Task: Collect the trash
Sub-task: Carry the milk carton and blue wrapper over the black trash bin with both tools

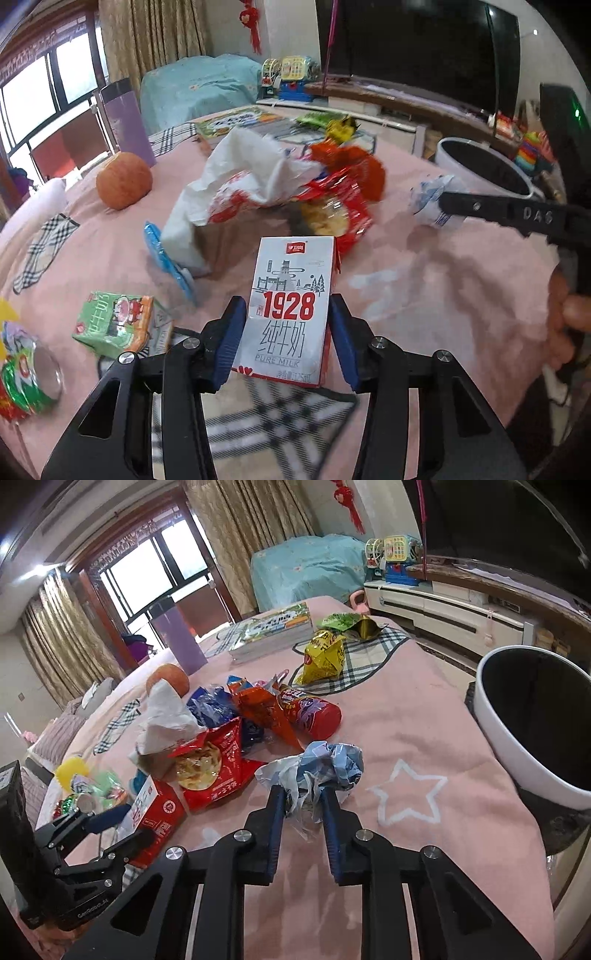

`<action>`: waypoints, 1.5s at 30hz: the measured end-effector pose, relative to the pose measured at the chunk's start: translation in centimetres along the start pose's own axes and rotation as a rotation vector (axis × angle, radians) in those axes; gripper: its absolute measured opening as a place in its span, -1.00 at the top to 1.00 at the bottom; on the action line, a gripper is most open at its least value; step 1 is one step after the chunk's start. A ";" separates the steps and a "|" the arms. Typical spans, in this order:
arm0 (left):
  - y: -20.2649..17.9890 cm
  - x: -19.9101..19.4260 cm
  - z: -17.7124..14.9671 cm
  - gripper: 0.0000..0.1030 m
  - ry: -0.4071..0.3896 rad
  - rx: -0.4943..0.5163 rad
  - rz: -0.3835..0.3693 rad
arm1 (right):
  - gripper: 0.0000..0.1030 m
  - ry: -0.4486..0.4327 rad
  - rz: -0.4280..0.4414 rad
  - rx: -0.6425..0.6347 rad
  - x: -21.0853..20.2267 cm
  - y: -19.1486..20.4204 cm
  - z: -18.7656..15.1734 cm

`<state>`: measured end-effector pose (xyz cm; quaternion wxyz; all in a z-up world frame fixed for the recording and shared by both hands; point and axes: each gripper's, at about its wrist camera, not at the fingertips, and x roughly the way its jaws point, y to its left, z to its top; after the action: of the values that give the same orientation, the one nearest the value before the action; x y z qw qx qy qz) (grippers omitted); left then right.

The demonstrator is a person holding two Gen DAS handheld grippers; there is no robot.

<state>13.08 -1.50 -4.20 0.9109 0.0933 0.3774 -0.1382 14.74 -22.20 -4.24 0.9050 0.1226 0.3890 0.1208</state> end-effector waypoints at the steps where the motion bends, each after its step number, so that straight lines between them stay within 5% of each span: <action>1: -0.2 -0.3 0.1 0.13 -0.005 -0.009 -0.013 | 0.61 -0.006 0.001 0.002 -0.4 -0.1 0.0; 26: -12.3 0.2 4.8 0.15 -0.064 0.064 -0.212 | 0.62 -0.131 -0.107 0.126 -9.2 -8.5 -1.3; 45: -19.4 2.7 10.7 0.15 -0.086 0.152 -0.242 | 0.62 -0.182 -0.178 0.204 -11.4 -15.0 0.2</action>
<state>15.70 -23.27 0.05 0.8932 0.1098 0.3351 -0.2789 9.16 -39.94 -1.16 0.9265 0.1893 0.3249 -0.0118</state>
